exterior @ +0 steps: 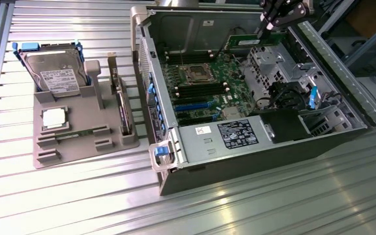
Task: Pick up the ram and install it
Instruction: 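Pick up the ram and move it above insertion slot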
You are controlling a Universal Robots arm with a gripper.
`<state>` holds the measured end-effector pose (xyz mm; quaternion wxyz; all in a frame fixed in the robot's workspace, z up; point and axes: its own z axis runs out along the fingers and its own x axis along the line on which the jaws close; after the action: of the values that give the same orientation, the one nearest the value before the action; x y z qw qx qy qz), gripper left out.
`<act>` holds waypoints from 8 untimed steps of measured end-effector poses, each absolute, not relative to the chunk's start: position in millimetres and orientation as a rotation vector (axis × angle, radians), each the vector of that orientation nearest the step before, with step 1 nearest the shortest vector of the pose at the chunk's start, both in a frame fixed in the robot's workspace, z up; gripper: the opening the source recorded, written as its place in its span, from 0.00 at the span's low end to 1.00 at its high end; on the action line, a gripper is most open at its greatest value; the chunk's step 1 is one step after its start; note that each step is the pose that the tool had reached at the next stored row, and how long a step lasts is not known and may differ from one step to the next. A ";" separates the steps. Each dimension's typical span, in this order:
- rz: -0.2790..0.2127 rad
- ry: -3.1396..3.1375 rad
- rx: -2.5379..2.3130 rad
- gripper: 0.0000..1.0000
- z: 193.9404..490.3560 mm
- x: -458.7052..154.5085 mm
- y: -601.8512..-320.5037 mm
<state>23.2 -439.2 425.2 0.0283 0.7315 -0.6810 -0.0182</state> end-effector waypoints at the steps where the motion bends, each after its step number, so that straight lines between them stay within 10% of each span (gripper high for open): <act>1: -0.056 -2.103 2.256 0.12 424.6 23.7 -436.3; 8: -0.129 -2.180 2.246 0.12 420.1 24.1 -434.4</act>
<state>24.1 -434.4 420.1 0.0047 0.7170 -0.6959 -0.0411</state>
